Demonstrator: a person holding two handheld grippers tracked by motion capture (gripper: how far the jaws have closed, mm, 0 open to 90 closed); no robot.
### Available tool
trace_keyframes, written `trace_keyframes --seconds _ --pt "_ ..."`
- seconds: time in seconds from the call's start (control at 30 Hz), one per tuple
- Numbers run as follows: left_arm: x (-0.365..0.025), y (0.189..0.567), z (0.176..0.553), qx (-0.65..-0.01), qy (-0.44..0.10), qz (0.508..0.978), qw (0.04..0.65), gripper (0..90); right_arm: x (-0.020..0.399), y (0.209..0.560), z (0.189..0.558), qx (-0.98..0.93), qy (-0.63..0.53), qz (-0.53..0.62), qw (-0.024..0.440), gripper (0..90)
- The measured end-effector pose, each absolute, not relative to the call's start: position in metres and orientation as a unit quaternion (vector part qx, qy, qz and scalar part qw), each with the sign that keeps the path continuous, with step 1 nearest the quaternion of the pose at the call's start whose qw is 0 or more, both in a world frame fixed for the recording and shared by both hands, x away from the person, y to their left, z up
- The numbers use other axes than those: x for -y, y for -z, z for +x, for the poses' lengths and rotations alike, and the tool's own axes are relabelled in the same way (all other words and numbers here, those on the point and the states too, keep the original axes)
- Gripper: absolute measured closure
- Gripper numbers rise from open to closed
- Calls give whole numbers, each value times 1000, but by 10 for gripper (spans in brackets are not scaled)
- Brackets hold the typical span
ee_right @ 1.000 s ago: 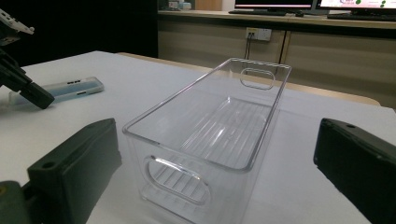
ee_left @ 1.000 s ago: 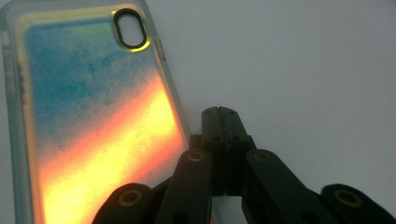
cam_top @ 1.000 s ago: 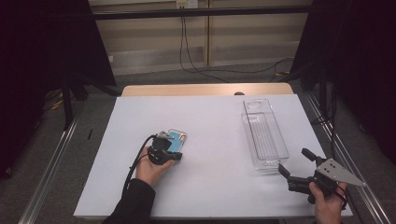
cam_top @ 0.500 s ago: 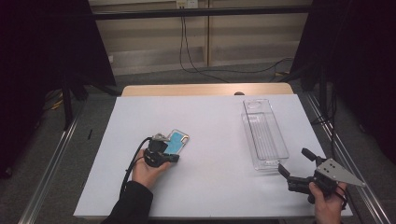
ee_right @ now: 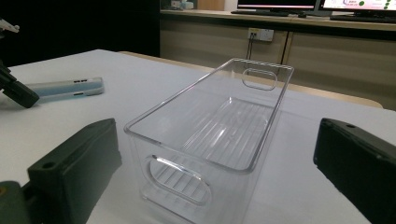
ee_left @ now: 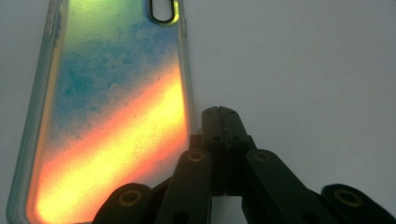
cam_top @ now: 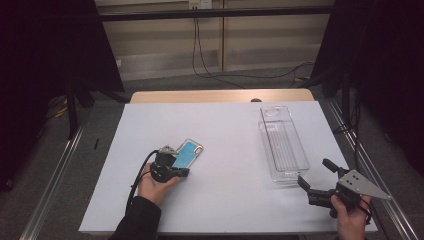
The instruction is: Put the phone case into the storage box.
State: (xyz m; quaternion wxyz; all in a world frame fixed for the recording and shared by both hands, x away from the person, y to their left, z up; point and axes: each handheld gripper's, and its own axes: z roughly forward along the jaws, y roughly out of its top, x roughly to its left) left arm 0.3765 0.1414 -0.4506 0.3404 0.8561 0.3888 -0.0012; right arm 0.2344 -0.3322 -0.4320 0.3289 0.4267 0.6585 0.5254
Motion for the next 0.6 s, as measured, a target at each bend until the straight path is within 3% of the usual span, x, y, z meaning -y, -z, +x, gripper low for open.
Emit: trace_keyframes --seconds 0.6 --pt "-141 450 376 -395 -1 855 336 900 332 432 234 -659 -526 424 330 0"
